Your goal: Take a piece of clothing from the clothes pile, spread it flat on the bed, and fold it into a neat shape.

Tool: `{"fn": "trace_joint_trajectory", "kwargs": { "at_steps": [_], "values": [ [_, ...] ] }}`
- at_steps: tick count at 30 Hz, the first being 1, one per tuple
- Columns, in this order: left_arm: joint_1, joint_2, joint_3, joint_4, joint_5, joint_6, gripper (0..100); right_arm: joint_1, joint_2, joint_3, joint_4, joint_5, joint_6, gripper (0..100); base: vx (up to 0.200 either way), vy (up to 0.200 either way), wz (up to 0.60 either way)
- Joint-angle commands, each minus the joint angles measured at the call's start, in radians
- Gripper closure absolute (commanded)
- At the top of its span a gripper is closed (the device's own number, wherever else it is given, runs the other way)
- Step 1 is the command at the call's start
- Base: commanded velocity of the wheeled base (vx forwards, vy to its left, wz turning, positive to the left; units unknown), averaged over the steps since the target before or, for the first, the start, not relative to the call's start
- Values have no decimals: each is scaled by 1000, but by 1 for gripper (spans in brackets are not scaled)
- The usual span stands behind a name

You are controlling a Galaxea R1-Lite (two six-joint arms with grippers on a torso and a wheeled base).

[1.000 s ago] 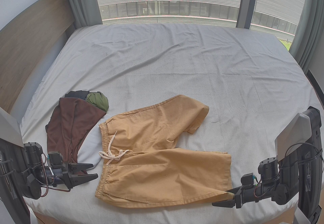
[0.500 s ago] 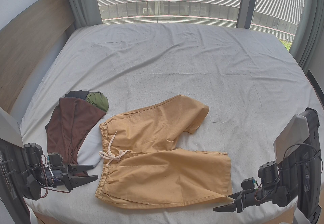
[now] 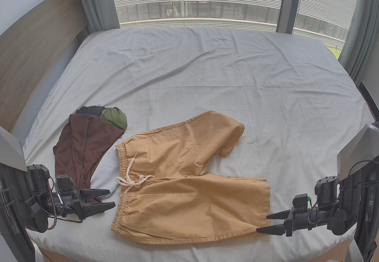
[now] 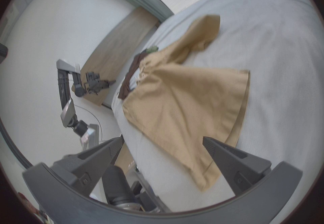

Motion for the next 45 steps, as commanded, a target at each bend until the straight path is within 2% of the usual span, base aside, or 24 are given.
{"fn": "trace_joint_trajectory", "kwargs": {
  "at_steps": [1,7,9,10,12,16,19,22,24,29,32,45],
  "values": [
    [-37,-86,-67,-1,2,-67,0,-61,-255,-91,1,35,104,0,0,0,0],
    [-82,-129,-142,-1,3,-171,0,-41,-259,-289,1,18,280,0,0,0,0],
    [-85,-129,-182,-1,8,-178,0,-4,-238,-363,1,-22,326,0,0,0,0],
    [-85,-126,-215,-1,14,-181,0,25,-205,-421,1,-79,361,0,0,0,0],
    [-85,-121,-246,-1,35,-182,0,56,-159,-496,3,-141,392,0,0,0,0],
    [-85,-130,-277,-1,80,-187,0,79,-90,-601,29,-171,398,0,0,0,0],
    [-85,-140,-294,-1,132,-184,0,76,-74,-696,116,-195,401,0,0,0,0],
    [-86,-132,-304,-1,160,-185,0,74,-35,-795,172,-261,401,0,0,0,0],
    [-88,-129,-314,-1,173,-184,0,76,-21,-826,188,-275,401,0,0,0,0],
    [-129,-111,-335,-1,239,-191,0,90,29,-966,340,-313,400,0,0,0,0],
    [-145,-109,-335,-1,246,-204,0,90,83,-1022,359,-341,398,0,0,0,0],
    [-149,-83,-332,-1,247,-207,0,111,175,-1065,394,-348,398,0,0,0,0]
  ]
}}
